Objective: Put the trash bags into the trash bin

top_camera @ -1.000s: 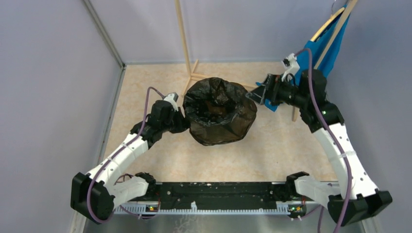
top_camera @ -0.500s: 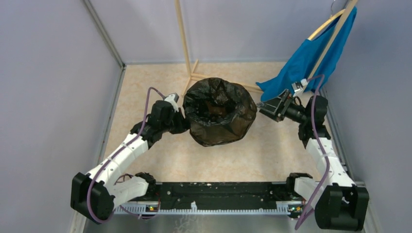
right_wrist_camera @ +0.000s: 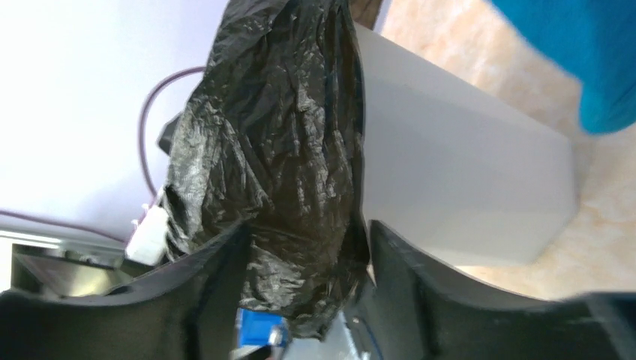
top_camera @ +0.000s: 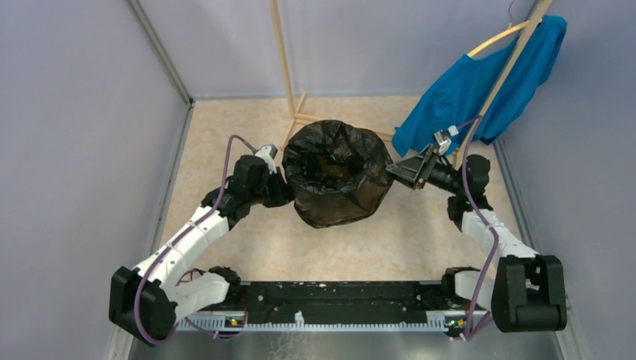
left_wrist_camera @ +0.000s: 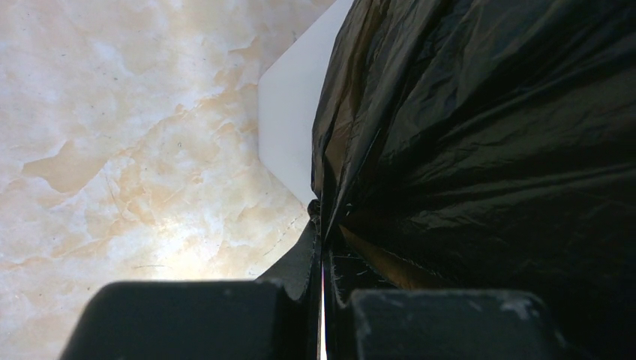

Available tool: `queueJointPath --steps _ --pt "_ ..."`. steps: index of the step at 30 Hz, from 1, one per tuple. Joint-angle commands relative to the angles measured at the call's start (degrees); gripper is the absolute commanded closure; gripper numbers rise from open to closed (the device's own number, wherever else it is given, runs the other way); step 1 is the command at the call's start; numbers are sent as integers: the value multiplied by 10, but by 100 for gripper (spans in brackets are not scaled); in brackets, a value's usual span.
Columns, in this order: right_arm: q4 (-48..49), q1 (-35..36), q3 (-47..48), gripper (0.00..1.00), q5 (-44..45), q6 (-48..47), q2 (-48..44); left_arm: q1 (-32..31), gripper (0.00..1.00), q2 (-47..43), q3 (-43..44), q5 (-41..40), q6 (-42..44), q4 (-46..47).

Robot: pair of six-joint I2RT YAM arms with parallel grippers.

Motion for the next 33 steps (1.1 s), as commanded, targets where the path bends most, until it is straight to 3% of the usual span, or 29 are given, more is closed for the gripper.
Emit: queueJointPath --steps 1,6,8,19,30,33 --pt "125 10 -18 54 10 40 12 4 100 -2 21 17 -6 16" --pt "83 11 -27 92 19 -8 29 4 100 -3 20 21 -10 16" --pt "81 12 -33 100 18 -19 38 3 100 -4 17 21 -12 16" --pt "-70 50 -24 100 86 -183 88 3 100 14 -25 30 -31 35" --pt "-76 77 -14 100 102 -215 166 3 100 17 -86 20 -47 53" --pt "-133 78 5 96 122 -248 150 3 100 12 -84 22 -46 53"
